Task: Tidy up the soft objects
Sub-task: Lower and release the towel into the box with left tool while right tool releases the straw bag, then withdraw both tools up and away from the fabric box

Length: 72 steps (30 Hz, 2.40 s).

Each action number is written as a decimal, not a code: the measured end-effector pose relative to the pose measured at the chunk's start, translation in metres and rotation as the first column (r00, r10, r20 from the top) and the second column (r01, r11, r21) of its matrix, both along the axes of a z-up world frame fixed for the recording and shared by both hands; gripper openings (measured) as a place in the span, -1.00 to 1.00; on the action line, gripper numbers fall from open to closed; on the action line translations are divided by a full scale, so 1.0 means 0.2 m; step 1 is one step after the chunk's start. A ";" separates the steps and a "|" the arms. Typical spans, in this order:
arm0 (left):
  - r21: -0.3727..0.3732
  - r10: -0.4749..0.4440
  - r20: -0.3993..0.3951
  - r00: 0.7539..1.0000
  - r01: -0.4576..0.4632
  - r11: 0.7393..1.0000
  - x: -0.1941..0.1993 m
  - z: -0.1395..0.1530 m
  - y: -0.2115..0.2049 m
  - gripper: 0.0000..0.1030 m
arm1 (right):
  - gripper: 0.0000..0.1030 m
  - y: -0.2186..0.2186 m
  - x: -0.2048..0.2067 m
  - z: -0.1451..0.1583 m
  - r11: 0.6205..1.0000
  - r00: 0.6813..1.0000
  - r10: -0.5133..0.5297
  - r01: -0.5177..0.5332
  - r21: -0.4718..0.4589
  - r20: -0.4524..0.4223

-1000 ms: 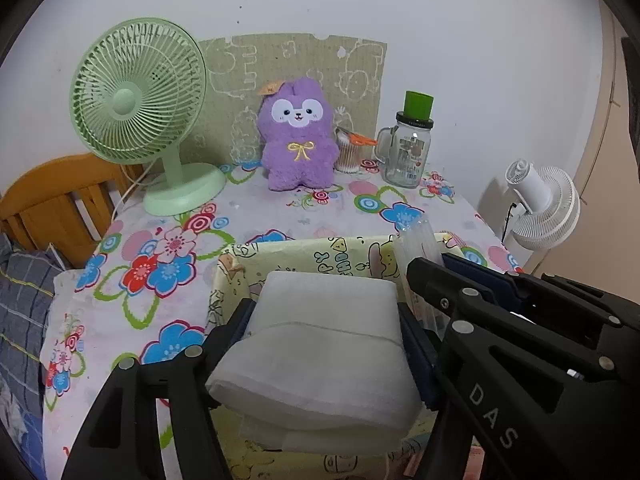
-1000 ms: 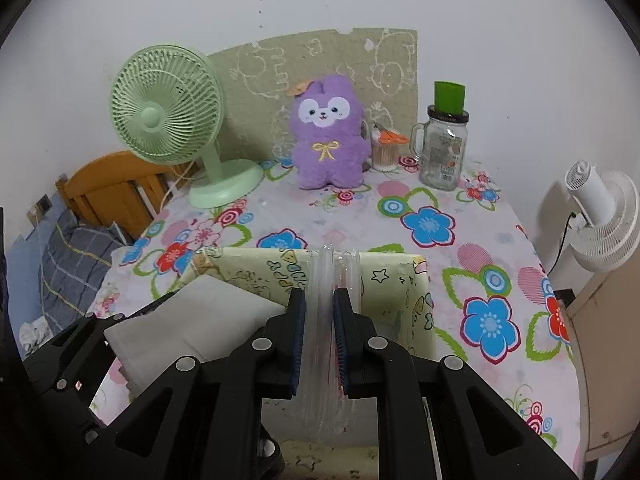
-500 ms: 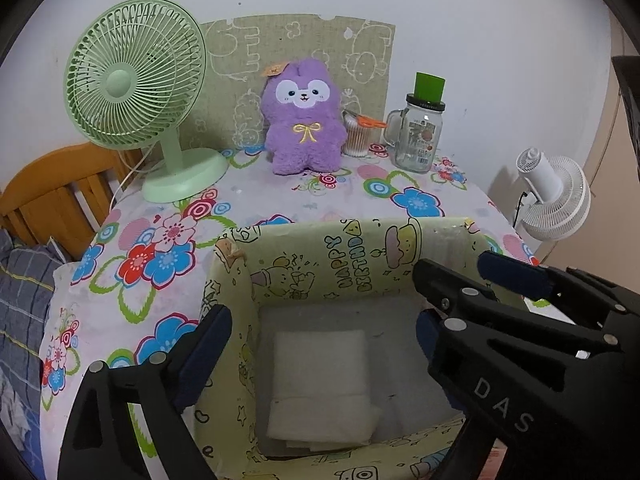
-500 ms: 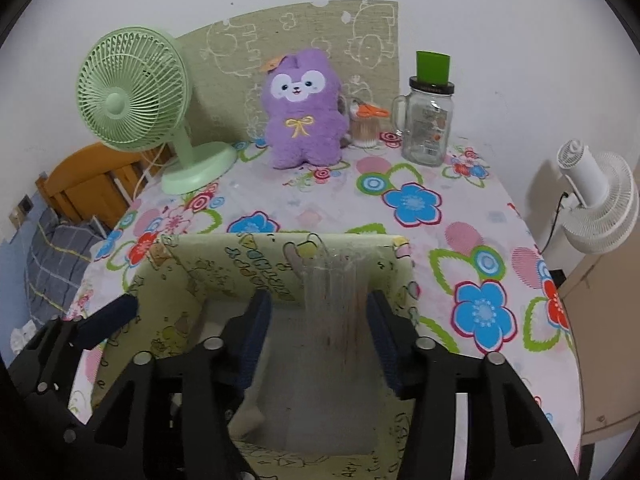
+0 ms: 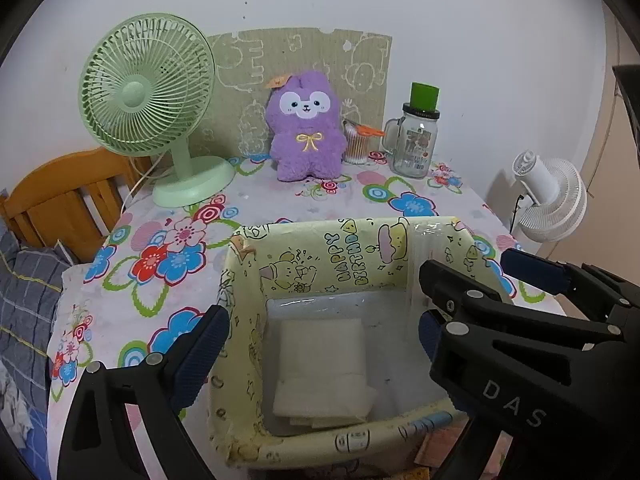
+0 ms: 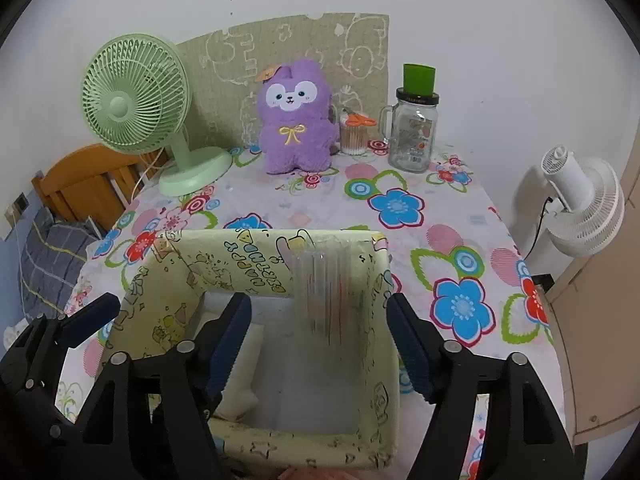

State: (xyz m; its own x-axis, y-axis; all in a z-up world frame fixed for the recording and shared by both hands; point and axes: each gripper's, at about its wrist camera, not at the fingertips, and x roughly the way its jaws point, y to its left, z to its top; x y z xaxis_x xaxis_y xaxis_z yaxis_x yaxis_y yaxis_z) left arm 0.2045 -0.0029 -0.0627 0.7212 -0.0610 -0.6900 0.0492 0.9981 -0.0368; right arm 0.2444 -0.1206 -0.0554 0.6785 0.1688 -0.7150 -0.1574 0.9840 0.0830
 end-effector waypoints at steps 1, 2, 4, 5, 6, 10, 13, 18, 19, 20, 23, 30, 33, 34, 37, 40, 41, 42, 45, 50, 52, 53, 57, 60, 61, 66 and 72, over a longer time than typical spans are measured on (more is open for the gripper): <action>0.001 0.001 0.003 1.000 -0.001 1.000 -0.01 0.01 0.00 0.88 | 0.48 0.00 -0.01 0.01 1.000 1.000 0.000 0.000 0.002 0.003; 0.002 0.002 0.007 1.000 -0.002 1.000 -0.02 0.01 0.00 0.88 | 0.49 -0.01 -0.02 0.01 1.000 1.000 -0.001 0.001 0.004 0.007; 0.007 0.001 0.015 1.000 -0.001 1.000 -0.05 0.03 -0.01 0.88 | 0.51 -0.01 -0.04 0.02 1.000 1.000 -0.004 0.004 0.006 0.011; 0.010 0.002 0.019 1.000 -0.002 1.000 -0.06 0.03 -0.01 0.88 | 0.52 -0.02 -0.05 0.03 1.000 1.000 -0.005 0.005 0.006 0.014; 0.013 0.001 0.023 1.000 -0.002 1.000 -0.08 0.04 -0.01 0.88 | 0.52 -0.02 -0.07 0.04 1.000 1.000 -0.007 0.007 0.008 0.017; 0.017 0.004 0.040 0.999 -0.004 1.000 -0.12 0.07 -0.01 0.90 | 0.53 -0.03 -0.12 0.07 1.000 0.999 -0.010 0.010 0.016 0.033; 0.013 0.003 0.051 0.999 -0.003 1.000 -0.16 0.10 -0.01 0.92 | 0.54 -0.03 -0.16 0.09 1.000 0.999 -0.010 0.009 0.019 0.045; 0.000 -0.003 0.062 0.998 0.003 1.000 -0.22 0.13 -0.01 0.92 | 0.59 -0.05 -0.23 0.13 1.000 0.998 -0.015 0.014 0.027 0.065; 0.002 -0.003 0.067 0.998 0.003 1.000 -0.23 0.13 -0.01 0.94 | 0.59 -0.06 -0.25 0.13 0.999 0.997 -0.018 0.016 0.029 0.069; 0.004 -0.002 0.073 0.997 0.002 1.000 -0.25 0.14 -0.02 0.94 | 0.60 -0.06 -0.26 0.14 0.999 0.997 -0.020 0.017 0.030 0.074; 0.004 -0.001 0.084 0.996 0.001 1.000 -0.28 0.16 -0.02 0.97 | 0.61 -0.07 -0.30 0.16 0.999 0.996 -0.022 0.019 0.031 0.086; 0.006 0.003 0.101 0.995 -0.004 1.000 -0.36 0.19 -0.02 0.99 | 0.62 -0.08 -0.38 0.19 0.999 0.994 -0.022 0.019 0.035 0.107; 0.012 0.002 0.109 0.994 -0.004 1.000 -0.39 0.20 -0.02 0.99 | 0.63 -0.08 -0.41 0.21 0.999 0.993 -0.022 0.018 0.036 0.116; 0.013 0.003 0.110 0.994 -0.004 1.000 -0.40 0.20 -0.02 0.99 | 0.63 -0.08 -0.42 0.21 0.999 0.993 -0.022 0.018 0.037 0.118; 0.013 0.001 0.116 0.993 -0.002 1.000 -0.43 0.20 -0.03 0.99 | 0.65 -0.09 -0.45 0.22 0.999 0.992 -0.025 0.021 0.038 0.125; 0.010 -0.002 0.124 0.992 0.001 1.000 -0.45 0.21 -0.03 0.99 | 0.69 -0.10 -0.49 0.23 0.999 0.990 -0.030 0.025 0.038 0.136; 0.010 -0.004 0.127 0.992 0.003 1.000 -0.46 0.21 -0.04 0.99 | 0.71 -0.10 -0.50 0.23 0.999 0.990 -0.031 0.026 0.040 0.140; 0.011 -0.004 0.129 0.992 0.003 1.000 -0.47 0.22 -0.04 0.99 | 0.72 -0.10 -0.51 0.23 0.999 0.989 -0.032 0.026 0.040 0.143; 0.014 -0.002 0.134 0.991 0.000 1.000 -0.50 0.22 -0.04 0.99 | 0.73 -0.11 -0.55 0.24 0.999 0.988 -0.031 0.026 0.036 0.153; 0.015 -0.003 0.141 0.990 0.001 1.000 -0.54 0.22 -0.05 0.99 | 0.76 -0.11 -0.59 0.25 0.999 0.985 -0.034 0.029 0.034 0.167; 0.016 -0.002 0.146 0.989 -0.001 1.000 -0.56 0.23 -0.05 0.99 | 0.79 -0.12 -0.62 0.25 0.999 0.984 -0.036 0.030 0.039 0.172; 0.016 -0.001 0.148 0.989 -0.001 1.000 -0.57 0.23 -0.05 0.99 | 0.80 -0.12 -0.62 0.25 0.999 0.984 -0.036 0.030 0.041 0.174; 0.013 0.004 0.156 0.988 -0.006 1.000 -0.61 0.23 -0.05 0.99 | 0.81 -0.13 -0.66 0.26 0.999 0.982 -0.033 0.026 0.040 0.188; 0.009 0.004 0.160 0.987 -0.005 1.000 -0.64 0.22 -0.05 0.99 | 0.82 -0.13 -0.70 0.26 0.999 0.980 -0.033 0.026 0.039 0.198; 0.009 0.003 0.160 0.987 -0.005 1.000 -0.65 0.22 -0.05 0.99 | 0.82 -0.13 -0.71 0.26 0.999 0.979 -0.034 0.026 0.041 0.200; 0.003 0.000 0.161 0.987 0.000 1.000 -0.68 0.18 -0.05 0.99 | 0.82 -0.13 -0.76 0.23 0.999 0.978 -0.030 0.020 0.051 0.208; -0.006 -0.007 0.153 0.988 0.008 1.000 -0.72 0.13 -0.05 0.99 | 0.82 -0.12 -0.80 0.17 0.999 0.977 -0.015 0.008 0.033 0.212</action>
State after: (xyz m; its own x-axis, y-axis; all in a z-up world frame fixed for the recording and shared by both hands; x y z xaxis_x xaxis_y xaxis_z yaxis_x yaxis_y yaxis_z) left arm 0.0613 -0.0135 -0.0358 0.8177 -0.0706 -0.5714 0.0621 0.9975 -0.0344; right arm 0.0842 -0.1449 -0.0209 0.8163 0.1809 -0.5486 -0.1639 0.9832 0.0804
